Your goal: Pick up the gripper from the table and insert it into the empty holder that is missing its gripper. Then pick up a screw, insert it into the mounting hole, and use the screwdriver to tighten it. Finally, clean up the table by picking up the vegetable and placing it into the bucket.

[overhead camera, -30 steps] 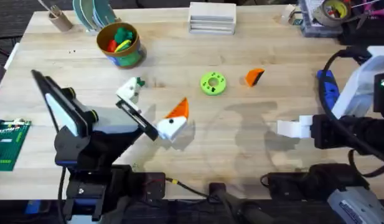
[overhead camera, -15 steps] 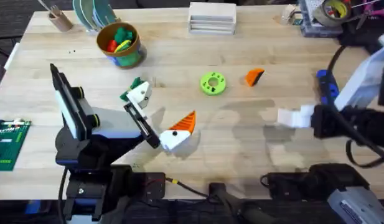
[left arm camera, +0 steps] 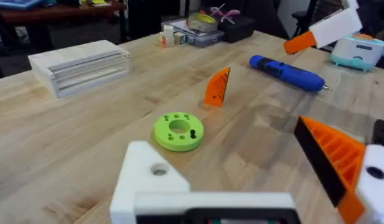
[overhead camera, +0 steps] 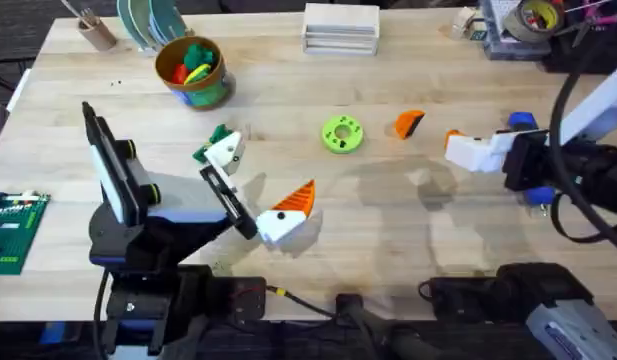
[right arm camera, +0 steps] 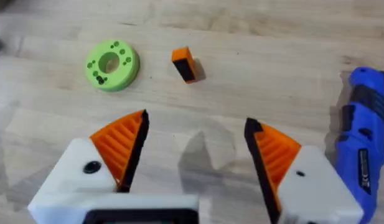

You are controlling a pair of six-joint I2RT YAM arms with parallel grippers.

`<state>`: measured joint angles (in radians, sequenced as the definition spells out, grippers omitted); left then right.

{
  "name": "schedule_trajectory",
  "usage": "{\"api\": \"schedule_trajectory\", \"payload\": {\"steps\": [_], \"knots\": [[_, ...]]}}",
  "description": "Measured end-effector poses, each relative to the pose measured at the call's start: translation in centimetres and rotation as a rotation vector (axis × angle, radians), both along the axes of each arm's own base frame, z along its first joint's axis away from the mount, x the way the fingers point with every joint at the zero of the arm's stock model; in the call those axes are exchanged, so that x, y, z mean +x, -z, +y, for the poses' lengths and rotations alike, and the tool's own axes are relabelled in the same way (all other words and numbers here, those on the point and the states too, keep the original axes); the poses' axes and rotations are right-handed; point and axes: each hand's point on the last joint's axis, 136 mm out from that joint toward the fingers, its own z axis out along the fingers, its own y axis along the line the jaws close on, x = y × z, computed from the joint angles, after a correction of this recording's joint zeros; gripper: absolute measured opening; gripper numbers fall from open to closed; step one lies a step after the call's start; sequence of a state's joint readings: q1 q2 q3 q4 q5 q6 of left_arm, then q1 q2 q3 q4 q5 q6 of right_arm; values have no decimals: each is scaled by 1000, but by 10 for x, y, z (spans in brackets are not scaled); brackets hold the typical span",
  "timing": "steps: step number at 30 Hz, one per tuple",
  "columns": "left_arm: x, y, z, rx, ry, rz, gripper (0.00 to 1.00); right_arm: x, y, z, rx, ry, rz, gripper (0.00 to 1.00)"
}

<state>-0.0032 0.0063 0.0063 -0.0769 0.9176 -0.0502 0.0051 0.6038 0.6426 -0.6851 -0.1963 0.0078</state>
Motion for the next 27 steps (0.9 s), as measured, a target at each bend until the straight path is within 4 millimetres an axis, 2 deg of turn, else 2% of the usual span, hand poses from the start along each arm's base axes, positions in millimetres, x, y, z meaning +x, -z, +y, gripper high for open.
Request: {"api": "schedule_trajectory", "payload": {"steps": [5,18,20,21,22,27], "knots": [[0,0,0,0,0,0,993,10,-11,0,0,0,-61,991],[0,0,0,0,0,0,992,20,-24,0,-25,-20,-134,992],[0,0,0,0,1,0,993,23,-20,1,-35,-32,-119,991],[0,0,0,0,3,0,993,26,-7,10,-57,-88,-53,991],[0,0,0,0,3,0,993,29,-4,16,-65,-121,-29,991],[0,0,0,0,3,0,992,44,-8,52,-116,-287,43,992]]}}
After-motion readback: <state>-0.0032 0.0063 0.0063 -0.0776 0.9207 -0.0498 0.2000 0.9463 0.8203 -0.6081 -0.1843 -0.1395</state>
